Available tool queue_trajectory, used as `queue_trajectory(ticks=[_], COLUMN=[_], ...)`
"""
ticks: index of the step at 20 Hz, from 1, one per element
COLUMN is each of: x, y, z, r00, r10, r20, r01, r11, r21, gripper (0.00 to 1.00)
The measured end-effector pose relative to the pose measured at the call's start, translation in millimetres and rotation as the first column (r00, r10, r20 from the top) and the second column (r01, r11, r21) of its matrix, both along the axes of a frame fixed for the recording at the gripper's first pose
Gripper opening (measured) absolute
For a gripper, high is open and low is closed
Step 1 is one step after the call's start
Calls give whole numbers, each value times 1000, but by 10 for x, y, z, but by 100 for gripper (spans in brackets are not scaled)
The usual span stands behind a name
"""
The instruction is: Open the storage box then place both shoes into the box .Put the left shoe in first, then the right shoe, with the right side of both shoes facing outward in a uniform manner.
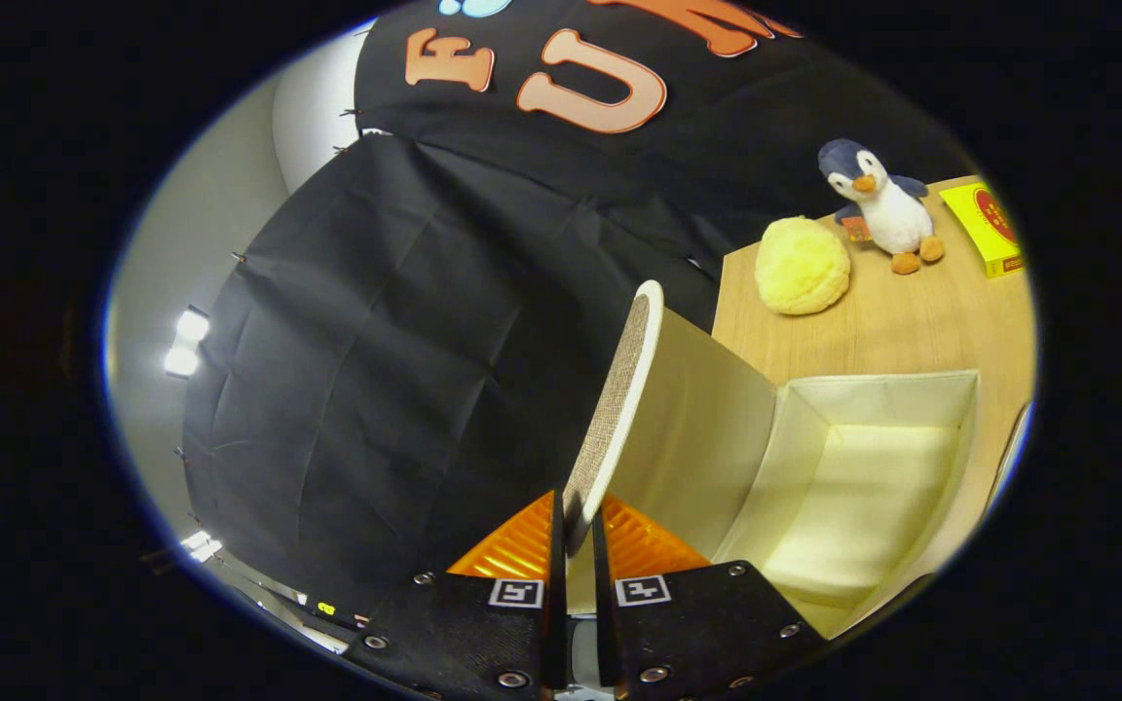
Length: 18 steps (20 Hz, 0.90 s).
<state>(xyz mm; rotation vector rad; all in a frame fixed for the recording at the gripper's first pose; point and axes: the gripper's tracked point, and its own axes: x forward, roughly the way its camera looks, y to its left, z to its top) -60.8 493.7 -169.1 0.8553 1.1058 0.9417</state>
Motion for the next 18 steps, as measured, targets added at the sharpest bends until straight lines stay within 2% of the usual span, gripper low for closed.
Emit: queue_trajectory(ticks=[6,8,9,11,13,18], x=[-87,-99,-168,-264,-263,-41], y=[690,731,690,559,279,-567], z=[-196,-371,-503,-761,-921,-1038], r00=[998,998,996,995,997,999], r10=[13,6,20,46,31,-17], r20=[-58,-69,-83,-89,-72,32], r01=[-16,-15,-35,-67,-51,28], r11=[999,992,983,967,955,934], r21=[-48,-129,-179,-245,-292,-357], gripper=[13,19,35,58,74,87])
